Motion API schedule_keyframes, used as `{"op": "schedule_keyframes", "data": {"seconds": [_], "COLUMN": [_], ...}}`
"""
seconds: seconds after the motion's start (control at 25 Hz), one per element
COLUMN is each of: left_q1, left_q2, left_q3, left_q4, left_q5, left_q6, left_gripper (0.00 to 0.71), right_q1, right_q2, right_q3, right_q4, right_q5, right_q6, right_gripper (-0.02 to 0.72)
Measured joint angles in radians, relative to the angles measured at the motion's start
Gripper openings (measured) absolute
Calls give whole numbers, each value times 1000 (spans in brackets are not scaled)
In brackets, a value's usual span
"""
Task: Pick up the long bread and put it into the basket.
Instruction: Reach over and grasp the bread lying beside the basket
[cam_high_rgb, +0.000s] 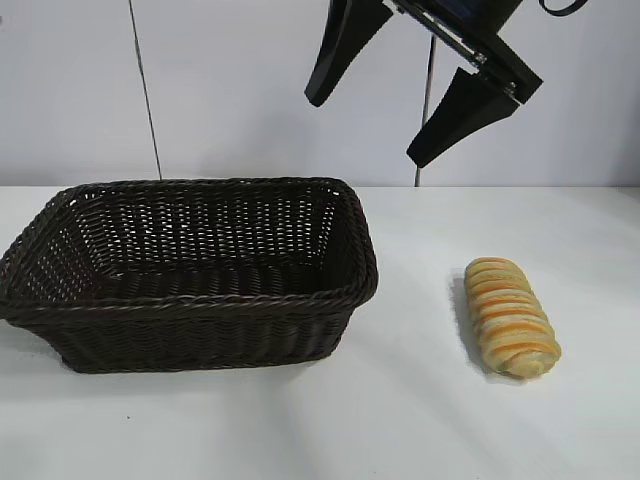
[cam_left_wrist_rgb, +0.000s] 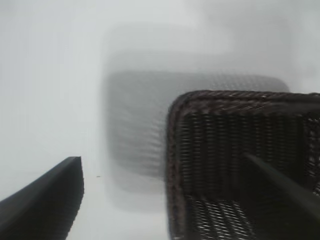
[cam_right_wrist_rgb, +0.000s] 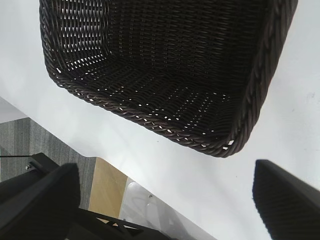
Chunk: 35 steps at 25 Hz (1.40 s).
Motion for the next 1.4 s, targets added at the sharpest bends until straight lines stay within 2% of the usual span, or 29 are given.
{"op": "schedule_keyframes", "data": {"seconds": [0.12, 0.32, 0.52, 0.64, 0.88, 1.08, 1.24, 1.4], "left_q1": [26, 26, 26, 26, 26, 26, 29, 29], "left_q2": [-33, -189, -527, -766, -1254, -1584, -1625, -1628], "left_q3": [0, 1, 11, 74, 336, 645, 864, 1006], "left_q4": [-64, -96, -160, -158, -118, -165, -189, -193], "left_q5": [3, 7, 10, 13, 32, 41, 40, 40], "left_q6": [1, 6, 6, 7, 23, 83, 138, 174], "left_gripper": [606, 606, 605, 605, 605, 605, 605, 605], "right_q1": [0, 0, 0, 0, 0, 0, 0, 0], "right_q2": [0, 0, 0, 0, 0, 0, 0, 0], "right_q3": [0, 0, 0, 0, 0, 0, 0, 0], "right_q4": [-13, -22, -24, -24, -18, -18, -17, -18], "right_q5": [0, -1, -1, -1, -2, -20, -32, -31], "right_q6": [-1, -10, -16, -17, -17, -17, -17, -17], "right_gripper": [650, 650, 650, 650, 650, 650, 650, 650]}}
